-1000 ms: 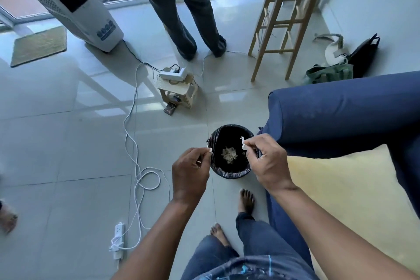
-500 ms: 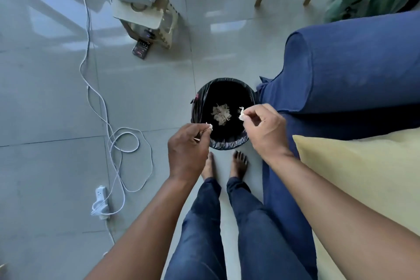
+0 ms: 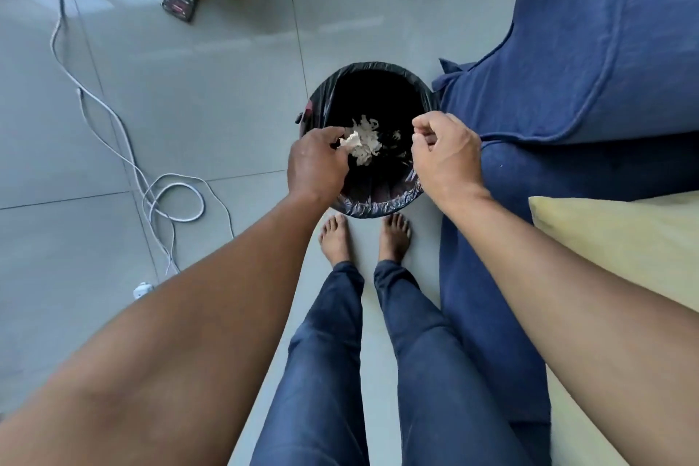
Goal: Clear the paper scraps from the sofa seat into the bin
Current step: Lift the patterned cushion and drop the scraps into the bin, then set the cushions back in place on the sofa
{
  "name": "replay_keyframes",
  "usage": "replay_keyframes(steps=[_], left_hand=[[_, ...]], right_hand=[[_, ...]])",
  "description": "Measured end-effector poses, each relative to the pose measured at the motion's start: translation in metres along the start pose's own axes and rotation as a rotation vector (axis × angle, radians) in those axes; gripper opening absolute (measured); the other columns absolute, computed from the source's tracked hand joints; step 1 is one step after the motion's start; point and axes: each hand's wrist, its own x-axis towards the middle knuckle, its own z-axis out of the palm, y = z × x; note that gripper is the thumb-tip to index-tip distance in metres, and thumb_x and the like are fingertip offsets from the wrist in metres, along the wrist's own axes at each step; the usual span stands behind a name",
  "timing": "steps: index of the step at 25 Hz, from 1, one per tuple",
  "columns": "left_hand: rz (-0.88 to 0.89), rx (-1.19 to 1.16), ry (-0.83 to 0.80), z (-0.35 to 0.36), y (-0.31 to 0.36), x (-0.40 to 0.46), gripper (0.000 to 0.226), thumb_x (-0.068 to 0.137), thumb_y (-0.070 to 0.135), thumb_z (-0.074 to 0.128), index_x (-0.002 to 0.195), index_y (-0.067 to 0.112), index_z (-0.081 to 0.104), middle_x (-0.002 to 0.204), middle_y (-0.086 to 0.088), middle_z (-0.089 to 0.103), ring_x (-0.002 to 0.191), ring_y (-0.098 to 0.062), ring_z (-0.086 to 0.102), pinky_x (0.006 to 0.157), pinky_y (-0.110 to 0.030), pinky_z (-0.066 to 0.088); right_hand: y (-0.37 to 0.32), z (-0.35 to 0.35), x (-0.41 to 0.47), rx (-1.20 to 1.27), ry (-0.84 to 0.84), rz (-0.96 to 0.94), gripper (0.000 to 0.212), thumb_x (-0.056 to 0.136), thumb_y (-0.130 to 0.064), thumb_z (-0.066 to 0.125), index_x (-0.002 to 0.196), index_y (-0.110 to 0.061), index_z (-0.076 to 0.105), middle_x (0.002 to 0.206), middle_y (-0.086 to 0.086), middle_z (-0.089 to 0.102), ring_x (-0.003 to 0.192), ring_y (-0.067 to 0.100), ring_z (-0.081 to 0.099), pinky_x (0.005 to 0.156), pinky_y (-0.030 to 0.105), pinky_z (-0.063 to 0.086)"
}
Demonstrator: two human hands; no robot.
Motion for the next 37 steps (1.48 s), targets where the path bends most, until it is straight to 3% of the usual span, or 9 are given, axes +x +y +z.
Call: replay_keyframes(steps=[3, 6, 11, 15, 19, 23, 27, 32, 37], left_hand=[[-0.001, 0.05, 0.012, -0.022, 0.012, -0.004, 0.034, 0.09, 0.023, 0.062, 0.123, 0.024, 0.07, 0.111, -0.003, 0.075, 0.104, -0.021, 0.068, 0.099, -0.032, 0.051], [0.065, 0.06, 0.056, -0.057, 0.029, -0.033, 0.029, 0.09, 0.028, 0.059, 0.115, 0.025, 0.073, 0.107, 0.003, 0.076, 0.098, -0.016, 0.07, 0.092, -0.03, 0.052], [0.241, 0.002, 0.104, -0.114, 0.069, -0.115, 0.02, 0.093, 0.025, 0.062, 0.108, 0.023, 0.075, 0.107, 0.006, 0.075, 0.088, -0.016, 0.072, 0.086, -0.033, 0.055], [0.436, -0.011, 0.106, -0.146, 0.116, -0.167, 0.018, 0.092, 0.022, 0.066, 0.107, 0.024, 0.075, 0.111, 0.01, 0.074, 0.092, -0.013, 0.071, 0.087, -0.032, 0.056], [0.576, 0.017, 0.071, -0.167, 0.162, -0.202, 0.019, 0.093, 0.021, 0.066, 0.109, 0.023, 0.075, 0.112, 0.009, 0.074, 0.098, -0.011, 0.069, 0.088, -0.021, 0.047], [0.748, 0.048, -0.023, -0.167, 0.206, -0.233, 0.017, 0.093, 0.021, 0.064, 0.106, 0.024, 0.074, 0.11, 0.012, 0.073, 0.099, -0.012, 0.068, 0.085, -0.018, 0.042], [0.929, 0.119, -0.156, -0.148, 0.24, -0.261, 0.021, 0.096, 0.03, 0.06, 0.114, 0.029, 0.07, 0.117, 0.016, 0.069, 0.093, -0.009, 0.068, 0.078, -0.025, 0.05], [1.161, 0.227, -0.308, -0.115, 0.285, -0.298, 0.038, 0.096, 0.034, 0.061, 0.133, 0.025, 0.061, 0.14, 0.014, 0.057, 0.127, -0.007, 0.054, 0.1, -0.026, 0.047], [1.347, 0.299, -0.379, -0.08, 0.331, -0.337, 0.046, 0.096, 0.033, 0.061, 0.14, 0.02, 0.055, 0.147, 0.008, 0.051, 0.136, -0.009, 0.047, 0.107, -0.028, 0.042]], right_hand=[[-0.01, -0.025, -0.017, 0.049, 0.056, -0.01, 0.018, 0.083, -0.007, 0.061, 0.095, -0.015, 0.07, 0.092, 0.005, 0.068, 0.077, 0.022, 0.066, 0.076, 0.044, 0.057], [-0.033, -0.059, -0.04, 0.1, 0.11, -0.014, 0.018, 0.083, -0.005, 0.062, 0.096, -0.015, 0.07, 0.094, 0.004, 0.069, 0.077, 0.019, 0.066, 0.076, 0.043, 0.058], [-0.073, -0.129, -0.094, 0.143, 0.207, -0.016, 0.016, 0.086, -0.005, 0.065, 0.098, -0.015, 0.07, 0.094, 0.0, 0.067, 0.076, 0.014, 0.063, 0.076, 0.039, 0.056], [-0.096, -0.187, -0.137, 0.192, 0.337, -0.011, 0.016, 0.087, -0.006, 0.067, 0.099, -0.016, 0.07, 0.095, -0.001, 0.068, 0.077, 0.013, 0.064, 0.074, 0.039, 0.057], [-0.104, -0.231, -0.181, 0.211, 0.467, 0.003, 0.016, 0.089, -0.008, 0.066, 0.103, -0.015, 0.07, 0.096, -0.002, 0.067, 0.081, 0.015, 0.065, 0.075, 0.039, 0.058], [-0.093, -0.27, -0.235, 0.208, 0.658, 0.099, 0.016, 0.09, -0.008, 0.065, 0.104, -0.013, 0.07, 0.098, -0.003, 0.068, 0.085, 0.012, 0.065, 0.08, 0.034, 0.057], [-0.071, -0.294, -0.283, 0.195, 0.821, 0.259, 0.015, 0.088, -0.006, 0.066, 0.099, -0.016, 0.071, 0.094, -0.006, 0.068, 0.079, 0.009, 0.061, 0.078, 0.031, 0.055], [-0.044, -0.327, -0.331, 0.201, 1.022, 0.397, 0.015, 0.088, -0.006, 0.067, 0.098, -0.016, 0.069, 0.093, -0.007, 0.067, 0.081, 0.013, 0.063, 0.077, 0.035, 0.057], [-0.016, -0.353, -0.366, 0.224, 1.164, 0.468, 0.016, 0.089, -0.007, 0.066, 0.103, -0.015, 0.069, 0.097, -0.007, 0.067, 0.086, 0.01, 0.064, 0.078, 0.034, 0.057]])
